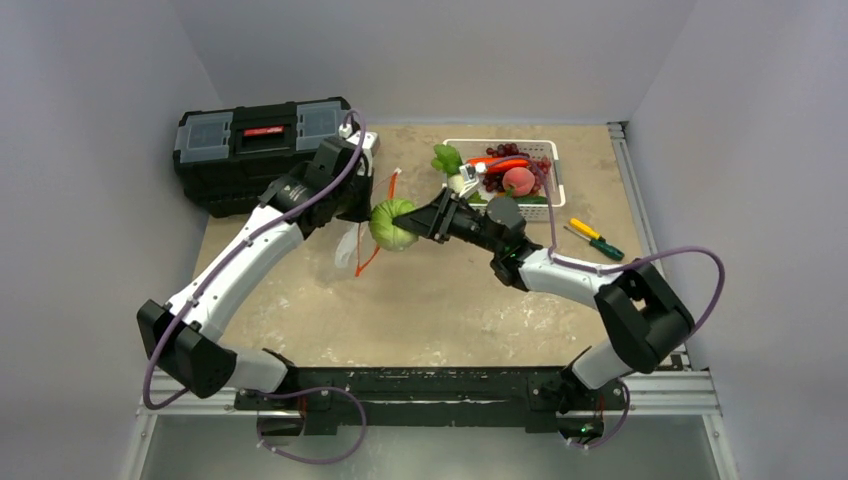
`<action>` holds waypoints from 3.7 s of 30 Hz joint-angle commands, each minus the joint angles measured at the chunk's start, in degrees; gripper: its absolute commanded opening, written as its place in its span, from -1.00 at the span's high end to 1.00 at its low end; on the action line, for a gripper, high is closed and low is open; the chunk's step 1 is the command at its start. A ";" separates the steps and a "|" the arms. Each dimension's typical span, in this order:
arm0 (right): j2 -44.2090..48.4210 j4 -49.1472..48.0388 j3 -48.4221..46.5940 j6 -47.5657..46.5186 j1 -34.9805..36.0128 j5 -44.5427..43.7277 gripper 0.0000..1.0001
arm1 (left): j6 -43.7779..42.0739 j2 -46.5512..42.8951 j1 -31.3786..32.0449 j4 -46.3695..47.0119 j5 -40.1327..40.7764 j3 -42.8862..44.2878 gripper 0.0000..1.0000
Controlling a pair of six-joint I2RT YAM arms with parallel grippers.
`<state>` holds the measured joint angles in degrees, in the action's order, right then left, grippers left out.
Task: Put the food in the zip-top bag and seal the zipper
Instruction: Place the fake vegetable in the zipper food storage bag, then adjust the zipper food storage bag at the center of the board.
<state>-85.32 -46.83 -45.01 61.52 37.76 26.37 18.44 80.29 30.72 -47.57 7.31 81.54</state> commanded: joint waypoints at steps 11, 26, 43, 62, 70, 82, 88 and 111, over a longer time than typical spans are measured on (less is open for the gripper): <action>-0.16 22.49 -6.95 -11.76 5.34 -22.00 0.86 | 0.96 -0.74 -0.24 4.44 -6.97 0.32 1.00; -2.85 34.18 -20.24 -27.19 8.09 -23.03 0.63 | 2.43 3.37 -1.07 1.77 -14.40 2.57 1.00; -6.12 9.97 -7.68 11.11 -3.74 -12.56 0.69 | 2.66 2.77 0.34 4.33 -17.09 1.53 1.00; 1.80 21.30 -4.58 -36.78 4.78 0.34 0.38 | 0.75 2.16 0.34 4.20 -11.26 0.87 1.00; -3.17 4.87 -2.93 -8.53 1.18 -2.31 0.34 | -0.56 1.72 0.74 9.58 -23.22 -1.27 1.00; -7.43 -13.06 5.89 14.03 -1.95 -9.54 0.06 | -0.36 2.23 1.58 9.96 -26.35 -1.38 1.00; -7.68 -14.07 4.33 14.81 -2.30 -14.98 -0.12 | -0.37 1.87 1.62 9.65 -26.51 -1.02 1.00; 10.73 48.51 -8.30 -28.94 -0.61 -20.01 -0.83 | 0.86 -2.96 1.11 8.80 -8.79 -2.86 1.00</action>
<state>-79.66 -8.27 -51.03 41.15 37.12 13.80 18.90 78.02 32.21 -39.40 -3.38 77.89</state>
